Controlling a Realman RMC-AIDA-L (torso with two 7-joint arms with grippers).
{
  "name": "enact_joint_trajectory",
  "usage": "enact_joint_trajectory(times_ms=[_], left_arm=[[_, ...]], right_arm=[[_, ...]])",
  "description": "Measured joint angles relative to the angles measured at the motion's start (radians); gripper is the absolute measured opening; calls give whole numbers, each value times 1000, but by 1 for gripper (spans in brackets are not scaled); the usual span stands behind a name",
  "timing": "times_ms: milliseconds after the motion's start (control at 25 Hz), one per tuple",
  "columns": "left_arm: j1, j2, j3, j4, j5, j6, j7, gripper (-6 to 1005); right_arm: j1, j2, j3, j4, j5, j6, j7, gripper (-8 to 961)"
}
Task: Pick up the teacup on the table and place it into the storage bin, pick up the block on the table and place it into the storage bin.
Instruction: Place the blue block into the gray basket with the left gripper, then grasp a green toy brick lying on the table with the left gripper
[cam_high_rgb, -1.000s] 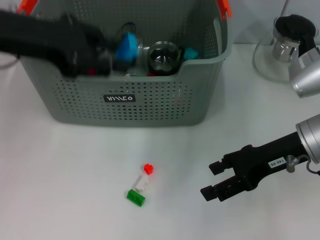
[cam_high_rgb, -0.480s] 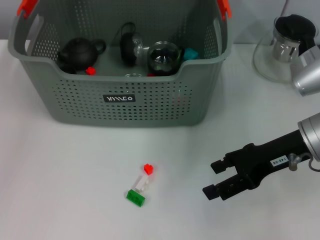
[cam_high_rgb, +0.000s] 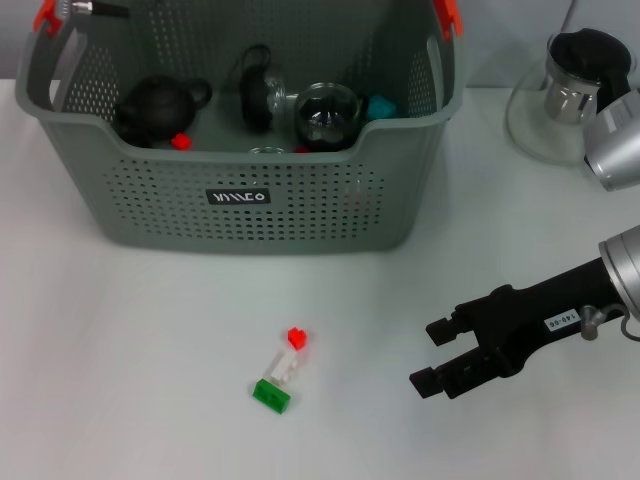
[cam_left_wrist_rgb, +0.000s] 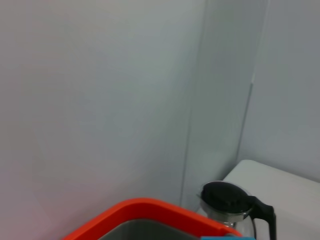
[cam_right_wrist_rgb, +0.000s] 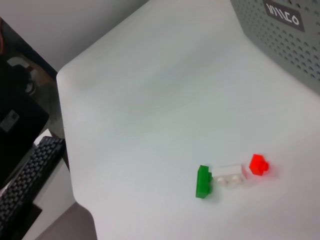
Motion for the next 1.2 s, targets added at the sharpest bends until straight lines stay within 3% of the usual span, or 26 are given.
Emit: enact_joint_trajectory(times_ms=[160,400,520,640,680,800,920,1040,1200], left_arm=[[0,-13,2,11,-5,2,-7,478],[0,-14,0,24,0,-20,-27,497],[18,-11,-5,72,0,-8,-44,721],[67,-14,-13,184,-24,73,-60,877],[99,-20,-14,247,-44,144,-51,929],[151,-39,-10,347,-65,280,-11,929],[222,-76,0,458,-68,413,60,929],[286,-110,30,549,-54,508,102,929],[358,-132,117,624,-2,549,113,930]], right_arm=[[0,1,1,0,-15,2,0,928],[-2,4,1,1,-20,3,-5,928],[-4,6,1,2,-20,4,-9,928],[-1,8,2,6,-20,5,-12,928],[1,9,2,8,-20,7,-12,928],[10,11,2,16,-20,13,-12,928],[17,11,3,23,-20,18,-12,928],[23,10,9,28,-20,28,-10,928],[26,11,14,29,-20,39,-11,928]])
